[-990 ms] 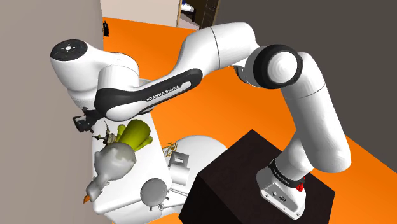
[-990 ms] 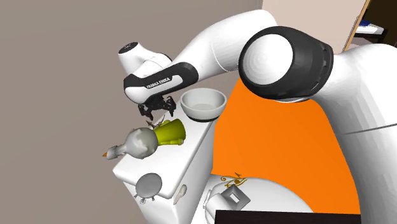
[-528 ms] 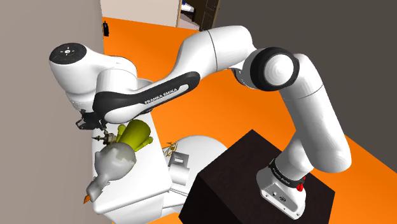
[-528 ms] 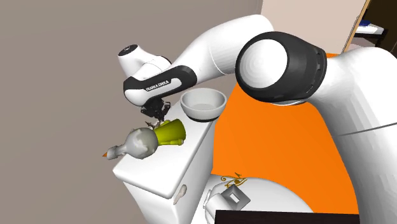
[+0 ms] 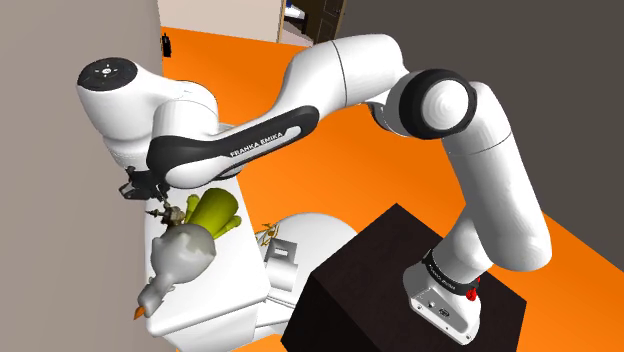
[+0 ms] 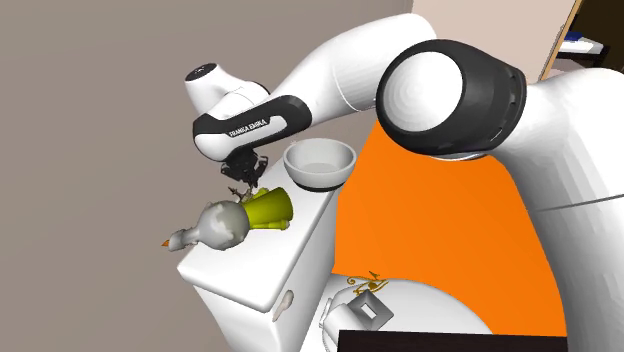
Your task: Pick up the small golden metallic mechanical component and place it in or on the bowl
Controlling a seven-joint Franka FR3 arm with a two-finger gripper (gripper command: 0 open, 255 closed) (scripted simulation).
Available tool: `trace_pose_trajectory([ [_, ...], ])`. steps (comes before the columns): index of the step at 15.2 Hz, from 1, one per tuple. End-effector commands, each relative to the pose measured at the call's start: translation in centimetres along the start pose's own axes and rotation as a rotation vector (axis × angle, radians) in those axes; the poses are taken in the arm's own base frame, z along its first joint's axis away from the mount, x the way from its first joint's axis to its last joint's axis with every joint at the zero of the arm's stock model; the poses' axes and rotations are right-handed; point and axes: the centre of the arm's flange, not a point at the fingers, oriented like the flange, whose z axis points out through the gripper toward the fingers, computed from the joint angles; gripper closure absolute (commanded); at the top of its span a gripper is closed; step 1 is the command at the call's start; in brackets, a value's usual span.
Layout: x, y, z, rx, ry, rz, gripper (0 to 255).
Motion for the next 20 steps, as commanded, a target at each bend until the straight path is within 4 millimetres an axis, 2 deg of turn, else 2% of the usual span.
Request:
trace_pose_trajectory([
  [1, 0.1, 0.1, -1.1, 0.000, 0.000, 0.000, 255],
  [20, 2.4, 1.8, -10.7, 0.000, 0.000, 0.000, 255],
])
